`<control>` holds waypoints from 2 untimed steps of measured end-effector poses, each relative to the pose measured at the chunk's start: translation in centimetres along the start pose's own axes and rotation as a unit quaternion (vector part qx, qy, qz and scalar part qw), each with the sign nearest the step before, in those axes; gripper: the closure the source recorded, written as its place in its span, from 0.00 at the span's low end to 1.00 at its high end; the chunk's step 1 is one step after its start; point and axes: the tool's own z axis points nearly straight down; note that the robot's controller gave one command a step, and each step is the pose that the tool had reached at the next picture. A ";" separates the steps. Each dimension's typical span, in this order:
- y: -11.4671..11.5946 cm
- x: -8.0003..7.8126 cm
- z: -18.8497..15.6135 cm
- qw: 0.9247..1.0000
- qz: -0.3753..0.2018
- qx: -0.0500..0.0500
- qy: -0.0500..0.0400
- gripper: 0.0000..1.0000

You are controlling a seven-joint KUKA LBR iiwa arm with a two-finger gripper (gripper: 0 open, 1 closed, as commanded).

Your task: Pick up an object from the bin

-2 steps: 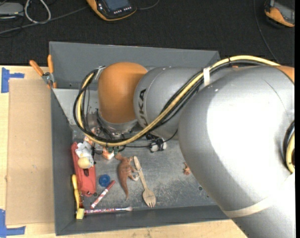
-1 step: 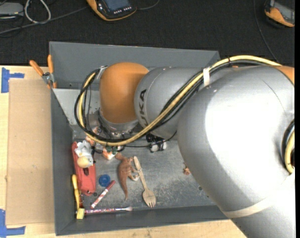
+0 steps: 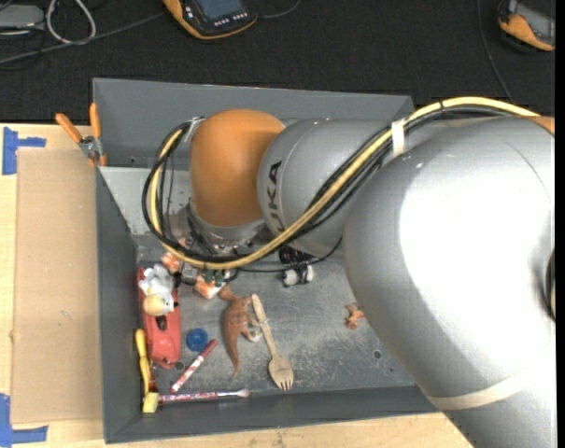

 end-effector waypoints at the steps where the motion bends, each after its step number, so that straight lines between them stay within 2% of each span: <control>1: -0.1 0.1 -2.8 1.000 0.000 0.000 0.001 1.00; 2: -0.1 0.0 -6.1 1.000 0.000 -0.001 0.000 1.00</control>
Offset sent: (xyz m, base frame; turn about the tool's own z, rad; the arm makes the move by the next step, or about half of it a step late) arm -0.0008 0.0000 0.0671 -0.0003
